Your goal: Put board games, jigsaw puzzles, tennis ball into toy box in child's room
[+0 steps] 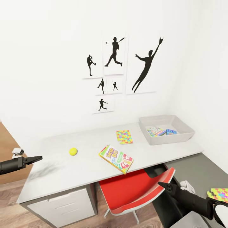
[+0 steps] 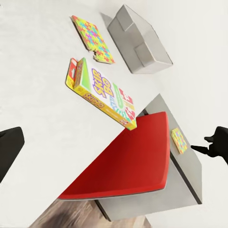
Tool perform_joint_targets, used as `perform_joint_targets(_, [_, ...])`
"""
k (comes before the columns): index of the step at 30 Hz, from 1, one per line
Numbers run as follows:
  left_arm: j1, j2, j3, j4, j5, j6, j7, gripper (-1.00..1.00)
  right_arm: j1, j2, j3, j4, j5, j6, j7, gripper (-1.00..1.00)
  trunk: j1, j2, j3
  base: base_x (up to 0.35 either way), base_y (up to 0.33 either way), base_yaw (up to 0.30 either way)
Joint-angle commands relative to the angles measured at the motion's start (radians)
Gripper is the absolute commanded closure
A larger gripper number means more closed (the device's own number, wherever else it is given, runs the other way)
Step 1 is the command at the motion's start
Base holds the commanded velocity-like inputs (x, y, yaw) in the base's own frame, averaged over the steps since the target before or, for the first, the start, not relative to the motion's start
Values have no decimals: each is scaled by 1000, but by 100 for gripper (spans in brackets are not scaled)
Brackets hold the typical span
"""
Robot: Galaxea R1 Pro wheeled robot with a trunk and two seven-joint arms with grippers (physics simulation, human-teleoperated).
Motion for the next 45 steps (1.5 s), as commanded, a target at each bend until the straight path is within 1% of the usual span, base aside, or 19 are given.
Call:
perform_joint_targets(1, [-1, 1, -8, 0, 7, 11, -3, -100, -1, 0, -1, -1, -7, 4, -6, -100, 1, -2, -2, -58, 104, 0])
perform_joint_targets(12, [-1, 1, -8, 0, 7, 10, -3, -100, -1, 0, -1, -1, -7, 4, -6, -100, 1, -2, -2, -20, 61, 30])
perform_joint_targets(32, [-1, 1, -9, 2, 7, 10, -3, -100, -1, 0, -1, 0, -7, 3, -8, -100, 1, -2, -2, -7, 2, 245])
perform_joint_targets(45, [-1, 1, -9, 3, 7, 10, -3, -100, -1, 1, 0, 0, -7, 3, -10, -100, 1, -2, -2, -3, 0, 35])
